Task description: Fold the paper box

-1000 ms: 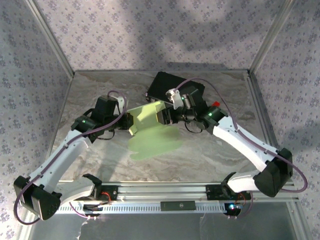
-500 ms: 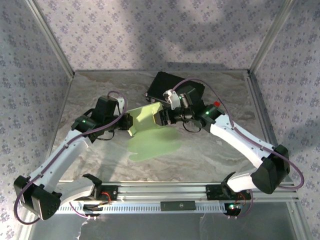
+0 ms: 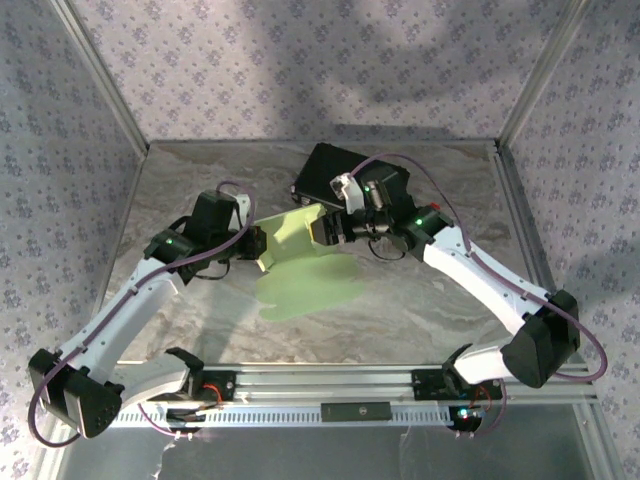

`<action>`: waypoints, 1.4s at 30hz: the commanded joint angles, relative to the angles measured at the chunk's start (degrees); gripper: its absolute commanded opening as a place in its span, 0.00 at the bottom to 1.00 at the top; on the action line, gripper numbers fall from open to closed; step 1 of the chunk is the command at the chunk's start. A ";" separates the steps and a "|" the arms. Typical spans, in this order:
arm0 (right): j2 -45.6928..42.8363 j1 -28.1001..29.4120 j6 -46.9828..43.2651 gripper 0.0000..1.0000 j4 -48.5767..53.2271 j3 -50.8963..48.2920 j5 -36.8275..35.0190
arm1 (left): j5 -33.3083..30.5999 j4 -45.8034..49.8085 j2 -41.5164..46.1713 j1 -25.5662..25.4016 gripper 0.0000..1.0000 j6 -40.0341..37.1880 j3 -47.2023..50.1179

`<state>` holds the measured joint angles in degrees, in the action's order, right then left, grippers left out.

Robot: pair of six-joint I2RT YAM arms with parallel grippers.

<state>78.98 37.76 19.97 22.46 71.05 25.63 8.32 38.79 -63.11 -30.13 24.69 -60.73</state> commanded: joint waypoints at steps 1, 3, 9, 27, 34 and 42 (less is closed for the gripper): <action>-0.05 -0.57 1.36 0.67 -2.78 -0.53 3.94 | 0.43 -0.28 0.40 -0.47 0.00 -0.34 -2.07; -0.06 -0.75 1.15 0.58 -2.49 -0.56 3.34 | 0.46 -0.26 0.53 -0.47 0.00 -0.25 -2.09; 1.96 0.02 0.21 0.51 0.10 0.74 -3.00 | 0.48 -0.27 0.45 -1.31 0.00 -0.34 -2.71; 13.73 13.62 -0.94 0.17 17.02 17.07 -47.17 | -4.81 -0.24 -0.95 -6.39 0.00 1.09 -3.20; 16.44 17.56 -0.24 0.04 20.00 19.26 -59.55 | -7.23 -0.25 -0.88 -8.36 0.00 2.36 -3.43; 15.92 17.81 1.64 0.00 19.92 18.66 -56.40 | -7.74 -0.23 -0.44 -8.62 0.00 2.56 -3.56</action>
<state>95.15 55.27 21.17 42.70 88.92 -30.87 -2.26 39.83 -64.10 -37.52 28.16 -61.91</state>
